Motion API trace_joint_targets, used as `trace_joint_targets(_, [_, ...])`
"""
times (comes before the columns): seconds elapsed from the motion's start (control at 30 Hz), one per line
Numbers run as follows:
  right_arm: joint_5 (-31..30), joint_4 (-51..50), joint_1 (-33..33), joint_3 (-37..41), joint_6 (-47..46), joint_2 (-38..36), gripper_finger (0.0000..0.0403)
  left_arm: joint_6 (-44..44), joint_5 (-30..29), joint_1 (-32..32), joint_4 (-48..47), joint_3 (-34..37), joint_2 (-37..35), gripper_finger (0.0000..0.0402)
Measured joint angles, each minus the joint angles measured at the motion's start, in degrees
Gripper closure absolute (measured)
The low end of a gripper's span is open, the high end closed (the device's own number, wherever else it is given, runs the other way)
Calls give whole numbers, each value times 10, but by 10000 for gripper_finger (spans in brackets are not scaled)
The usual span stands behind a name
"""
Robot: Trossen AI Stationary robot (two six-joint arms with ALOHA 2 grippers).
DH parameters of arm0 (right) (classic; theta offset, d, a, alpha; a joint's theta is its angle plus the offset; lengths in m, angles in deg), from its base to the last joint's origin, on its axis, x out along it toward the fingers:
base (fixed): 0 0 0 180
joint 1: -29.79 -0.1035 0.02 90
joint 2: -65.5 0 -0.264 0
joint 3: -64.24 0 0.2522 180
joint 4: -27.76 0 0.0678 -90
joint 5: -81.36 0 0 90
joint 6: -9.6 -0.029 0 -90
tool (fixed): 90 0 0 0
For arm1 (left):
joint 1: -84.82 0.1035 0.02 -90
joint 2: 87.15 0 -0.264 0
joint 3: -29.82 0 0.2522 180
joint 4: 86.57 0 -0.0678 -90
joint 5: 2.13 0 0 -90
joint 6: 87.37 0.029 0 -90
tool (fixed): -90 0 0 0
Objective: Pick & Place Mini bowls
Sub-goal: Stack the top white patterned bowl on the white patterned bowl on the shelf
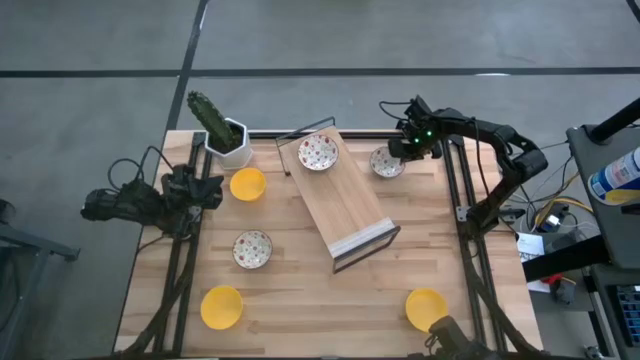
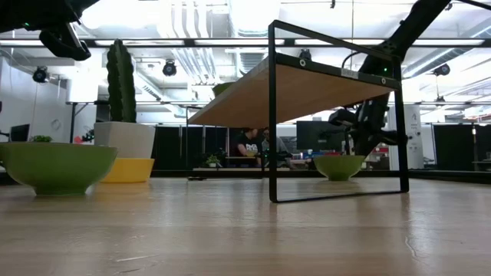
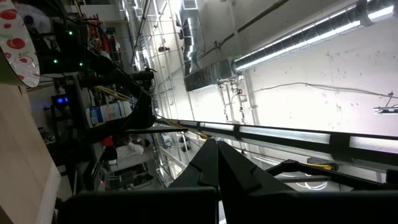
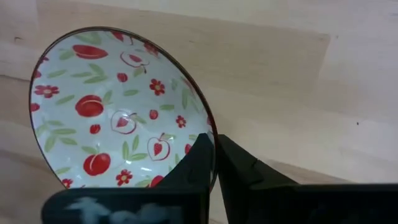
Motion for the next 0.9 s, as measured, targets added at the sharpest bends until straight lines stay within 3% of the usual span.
trace_joint_targets(0.37, [22,-10,0,-57,-24,-13,394,0,0,0,0,0,0,401])
trace_joint_targets(0.9, [93,-136,8,-235,-27,-16,394,4,0,0,-1,0,0,401])
